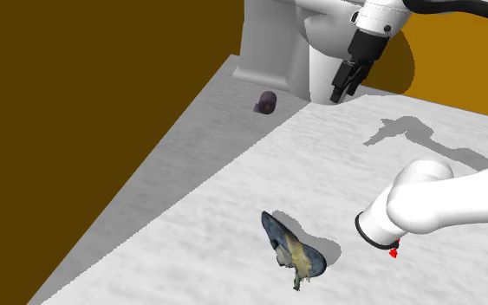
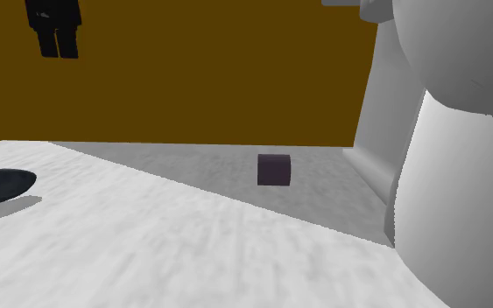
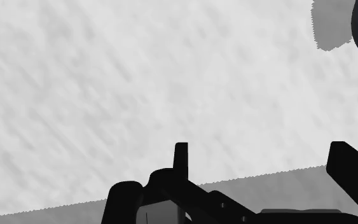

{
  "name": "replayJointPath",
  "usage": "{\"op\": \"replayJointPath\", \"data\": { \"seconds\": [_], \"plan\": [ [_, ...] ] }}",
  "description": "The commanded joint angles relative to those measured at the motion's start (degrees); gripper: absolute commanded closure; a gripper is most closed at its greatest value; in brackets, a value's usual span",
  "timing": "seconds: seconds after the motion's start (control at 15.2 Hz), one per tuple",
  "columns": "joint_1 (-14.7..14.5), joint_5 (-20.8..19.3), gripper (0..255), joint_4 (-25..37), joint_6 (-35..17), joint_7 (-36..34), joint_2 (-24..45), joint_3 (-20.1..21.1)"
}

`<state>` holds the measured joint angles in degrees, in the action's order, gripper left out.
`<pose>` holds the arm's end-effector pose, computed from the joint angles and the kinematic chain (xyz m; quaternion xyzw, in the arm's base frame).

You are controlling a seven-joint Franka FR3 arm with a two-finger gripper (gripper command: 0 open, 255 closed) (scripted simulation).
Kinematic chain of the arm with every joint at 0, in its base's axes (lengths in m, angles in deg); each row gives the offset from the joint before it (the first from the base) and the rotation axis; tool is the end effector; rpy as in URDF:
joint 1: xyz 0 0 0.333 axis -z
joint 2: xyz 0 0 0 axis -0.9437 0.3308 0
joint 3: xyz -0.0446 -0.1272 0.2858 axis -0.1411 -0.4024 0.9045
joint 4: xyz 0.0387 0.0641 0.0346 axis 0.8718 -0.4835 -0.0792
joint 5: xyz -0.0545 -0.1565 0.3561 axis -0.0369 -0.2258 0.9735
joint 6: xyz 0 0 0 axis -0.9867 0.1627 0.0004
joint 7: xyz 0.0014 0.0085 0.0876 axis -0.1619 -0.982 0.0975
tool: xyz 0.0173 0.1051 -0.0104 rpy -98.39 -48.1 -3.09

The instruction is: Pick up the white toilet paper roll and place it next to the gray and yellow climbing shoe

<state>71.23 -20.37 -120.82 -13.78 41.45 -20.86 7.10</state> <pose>0.2919 -0.0280 0.6022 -0.9992 0.0273 0.0190 0.0212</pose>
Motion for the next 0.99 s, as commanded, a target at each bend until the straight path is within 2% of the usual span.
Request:
{"op": "replayJointPath", "data": {
  "seconds": [0.0,0.53,0.92],
  "plan": [
    [0.0,0.0,0,0.0,0.0,0.0,0.0,0.0],
    [2.93,5.71,0,-3.69,-18.19,-4.93,10.05,-4.58],
    [3.64,11.97,0,-3.9,-31.06,-6.33,19.62,-8.48]
  ]
}}
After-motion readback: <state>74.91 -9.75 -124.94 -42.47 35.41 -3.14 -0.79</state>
